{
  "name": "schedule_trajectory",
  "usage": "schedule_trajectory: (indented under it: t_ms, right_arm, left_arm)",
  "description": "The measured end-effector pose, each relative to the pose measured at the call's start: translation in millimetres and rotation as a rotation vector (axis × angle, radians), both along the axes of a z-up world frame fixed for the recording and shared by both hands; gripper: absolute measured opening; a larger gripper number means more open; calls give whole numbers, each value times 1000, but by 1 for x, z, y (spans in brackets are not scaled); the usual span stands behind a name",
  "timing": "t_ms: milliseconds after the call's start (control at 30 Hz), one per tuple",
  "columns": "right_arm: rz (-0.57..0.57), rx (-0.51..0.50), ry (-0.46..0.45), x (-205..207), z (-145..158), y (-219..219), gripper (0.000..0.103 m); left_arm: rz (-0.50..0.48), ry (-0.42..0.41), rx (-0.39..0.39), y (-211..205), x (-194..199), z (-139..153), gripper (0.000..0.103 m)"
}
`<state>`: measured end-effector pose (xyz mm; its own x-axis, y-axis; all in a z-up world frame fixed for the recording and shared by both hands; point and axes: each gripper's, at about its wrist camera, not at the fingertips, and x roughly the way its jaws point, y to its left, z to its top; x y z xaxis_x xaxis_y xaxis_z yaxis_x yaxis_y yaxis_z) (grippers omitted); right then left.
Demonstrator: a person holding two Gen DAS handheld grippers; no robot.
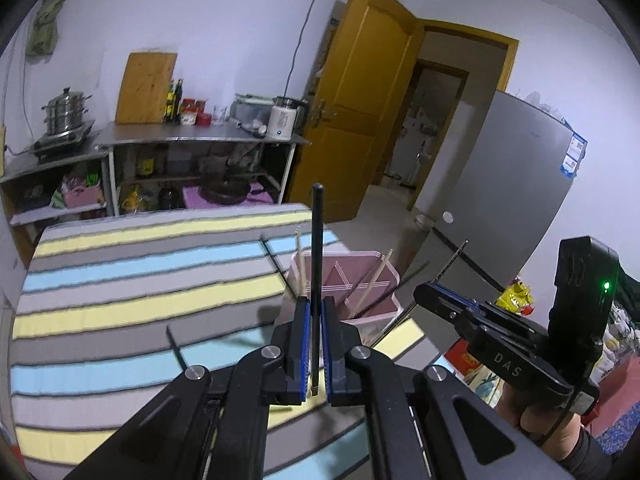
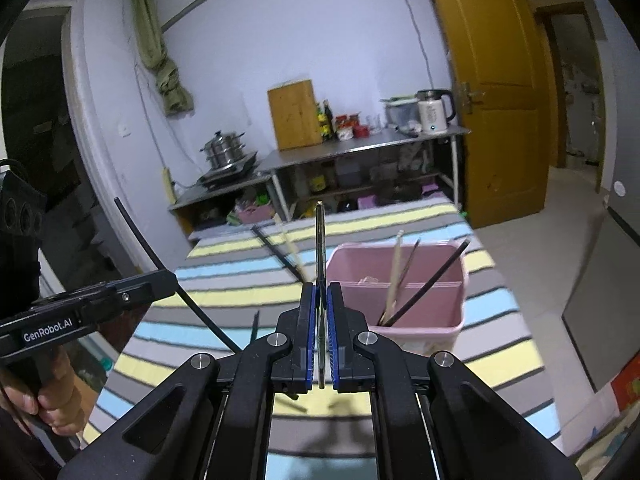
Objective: Organize utensils
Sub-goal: 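Lift both held utensils and carry them over the pink holder, then lower the utensils into the pink holder and open both tools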
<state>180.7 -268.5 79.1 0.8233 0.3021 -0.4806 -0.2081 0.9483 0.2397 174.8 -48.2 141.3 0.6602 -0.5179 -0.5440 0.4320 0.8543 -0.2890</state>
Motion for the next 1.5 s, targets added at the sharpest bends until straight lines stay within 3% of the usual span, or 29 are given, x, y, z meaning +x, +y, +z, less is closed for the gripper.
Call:
schedule_trajectory:
  t_ms: [233,433,867,1500]
  right_arm:
    - [-54,13,-57,14,22,-18,6]
    - [-85,12,-79,29,25,-25,6]
    - [-92,-22,-45,51,-9,-18,6]
    - [-76,-61,53,57,-48,-8,6]
  left_arm:
    - [-8,-62,-25,-17,26,33,5]
    - [-12,-83,-13,-33,47,36,5]
    - [-20,-50,18,-57,81,-10,5]
    - [-37,51,53,-60,89,-66,5]
